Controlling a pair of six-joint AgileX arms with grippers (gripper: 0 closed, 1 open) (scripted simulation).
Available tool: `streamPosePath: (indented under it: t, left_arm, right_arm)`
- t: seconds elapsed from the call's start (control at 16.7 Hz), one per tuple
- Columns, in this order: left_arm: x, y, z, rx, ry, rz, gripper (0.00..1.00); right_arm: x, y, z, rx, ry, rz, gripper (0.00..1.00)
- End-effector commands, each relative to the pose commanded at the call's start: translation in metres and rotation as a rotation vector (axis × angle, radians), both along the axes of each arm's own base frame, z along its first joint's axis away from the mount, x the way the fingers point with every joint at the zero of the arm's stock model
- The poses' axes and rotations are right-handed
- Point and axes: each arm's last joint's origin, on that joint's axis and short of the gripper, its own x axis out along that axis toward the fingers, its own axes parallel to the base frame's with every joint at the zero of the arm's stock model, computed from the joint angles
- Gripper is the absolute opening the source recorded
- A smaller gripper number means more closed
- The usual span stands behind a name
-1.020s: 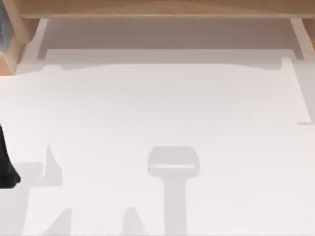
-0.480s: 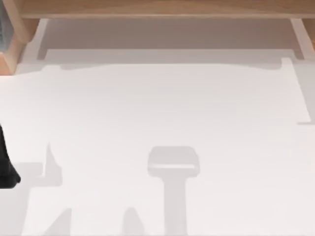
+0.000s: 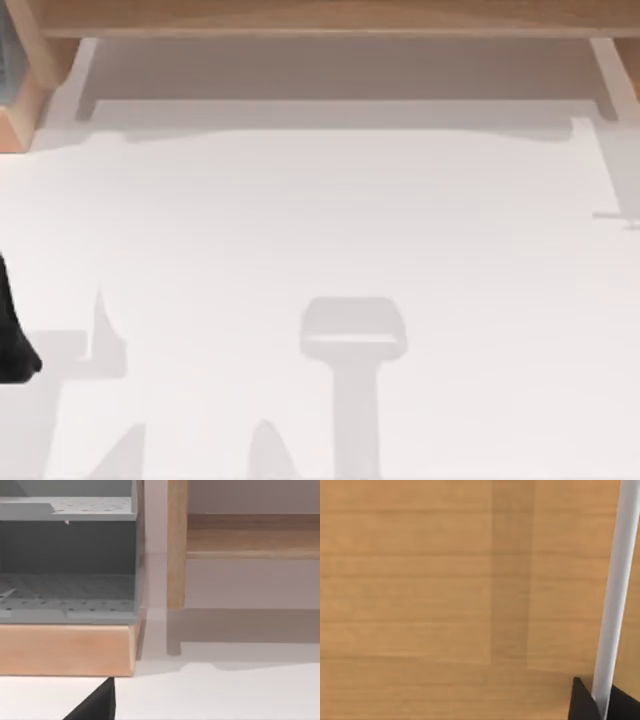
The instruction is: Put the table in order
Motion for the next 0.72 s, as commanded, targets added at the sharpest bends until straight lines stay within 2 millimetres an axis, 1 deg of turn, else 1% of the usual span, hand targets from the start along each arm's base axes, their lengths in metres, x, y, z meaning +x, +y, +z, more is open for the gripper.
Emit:
streamPosePath:
  t: [0.18,0.42,0.54,0.72]
  left_arm:
    - [0.0,0.0,0.0,0.0,0.0,0.0,1.0]
    - [0.0,0.0,0.0,0.0,0.0,0.0,1.0]
    - [0.0,0.0,0.0,0.0,0.0,0.0,1.0]
    - [0.0,0.0,0.0,0.0,0.0,0.0,1.0]
  right_arm:
    - [0.018,0.001,0.001,-0.001,-0.001,-0.003,0.0]
    - [0.017,0.0,0.001,0.002,0.001,-0.005,0.0]
    - [0.022,0.001,0.0,0.004,0.003,-0.001,0.0]
    - [0.042,0.0,0.0,0.004,0.004,0.002,0.0]
